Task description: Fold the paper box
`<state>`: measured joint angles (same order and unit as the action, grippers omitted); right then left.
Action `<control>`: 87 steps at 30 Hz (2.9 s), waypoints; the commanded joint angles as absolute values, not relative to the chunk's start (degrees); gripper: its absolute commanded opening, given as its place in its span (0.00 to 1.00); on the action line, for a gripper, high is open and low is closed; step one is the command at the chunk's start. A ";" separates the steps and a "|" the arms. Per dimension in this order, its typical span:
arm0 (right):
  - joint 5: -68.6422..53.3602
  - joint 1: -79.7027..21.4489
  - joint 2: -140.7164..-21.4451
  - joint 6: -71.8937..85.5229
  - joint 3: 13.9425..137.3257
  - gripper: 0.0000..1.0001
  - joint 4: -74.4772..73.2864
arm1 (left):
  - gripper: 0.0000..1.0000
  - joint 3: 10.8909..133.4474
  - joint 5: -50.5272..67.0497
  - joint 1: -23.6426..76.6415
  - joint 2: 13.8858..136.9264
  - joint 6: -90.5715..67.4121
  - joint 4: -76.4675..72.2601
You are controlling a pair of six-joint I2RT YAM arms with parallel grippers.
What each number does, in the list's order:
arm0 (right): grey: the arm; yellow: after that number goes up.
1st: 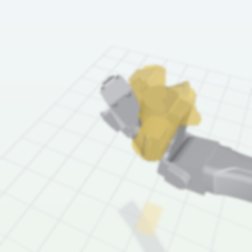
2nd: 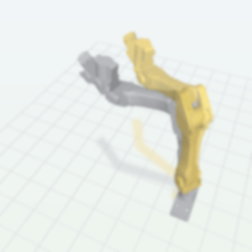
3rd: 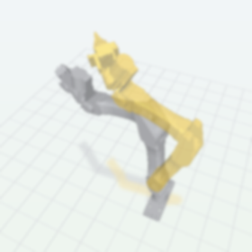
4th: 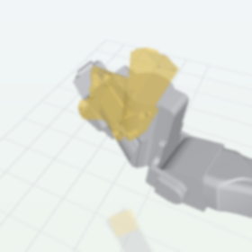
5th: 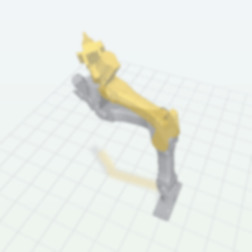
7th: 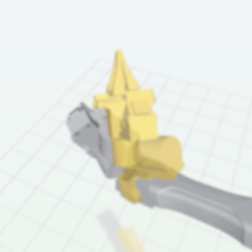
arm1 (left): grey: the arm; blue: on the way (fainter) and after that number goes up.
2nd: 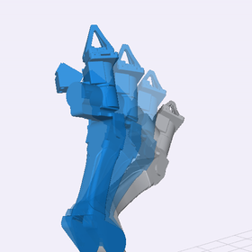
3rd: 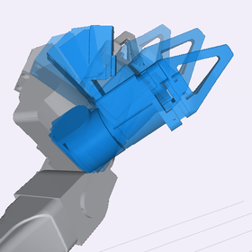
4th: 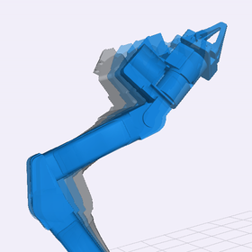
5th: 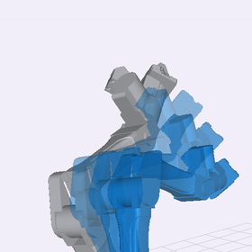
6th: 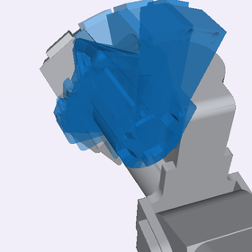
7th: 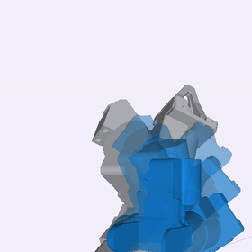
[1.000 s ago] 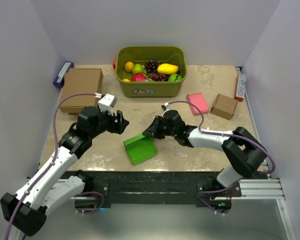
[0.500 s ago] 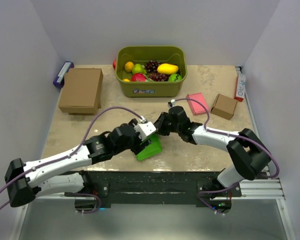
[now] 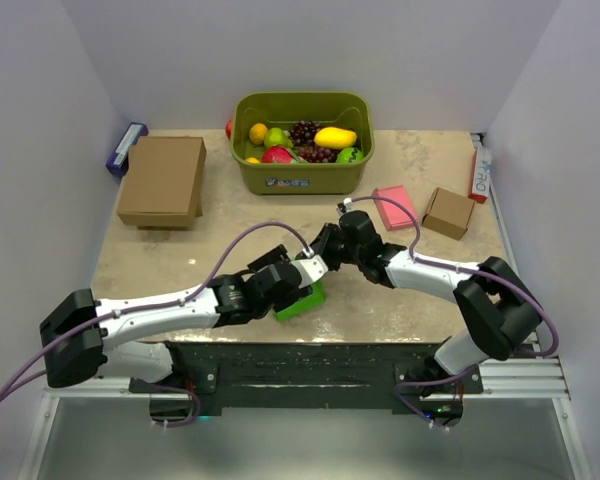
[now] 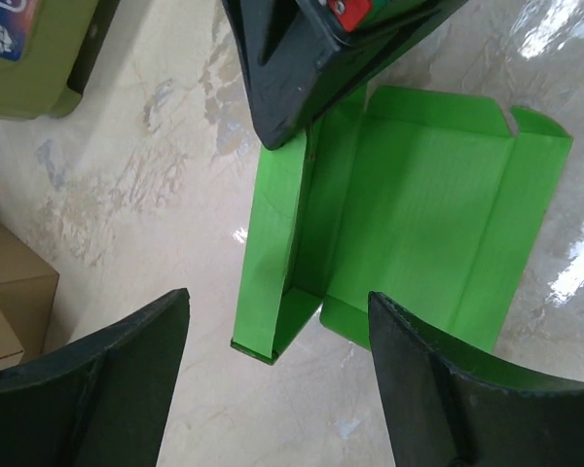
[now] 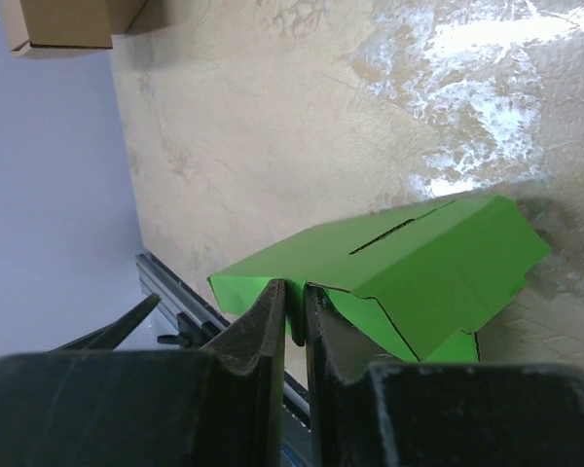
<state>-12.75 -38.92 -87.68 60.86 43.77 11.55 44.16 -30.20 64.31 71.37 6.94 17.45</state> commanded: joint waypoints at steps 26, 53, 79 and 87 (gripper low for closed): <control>-14.50 -37.00 -85.96 58.80 40.61 0.24 12.75 | 0.10 44.65 -38.94 64.34 83.50 6.07 17.05; 3.08 -47.81 -60.11 29.62 41.83 0.39 -9.75 | 0.00 45.44 -41.48 63.81 79.28 3.08 20.74; 6.32 -53.44 -71.62 38.40 30.59 0.28 -5.19 | 0.00 45.00 -38.15 60.29 76.20 1.32 21.09; 8.35 -53.44 -77.43 40.34 30.67 0.30 -4.13 | 0.00 44.56 -35.60 59.68 75.32 1.32 20.57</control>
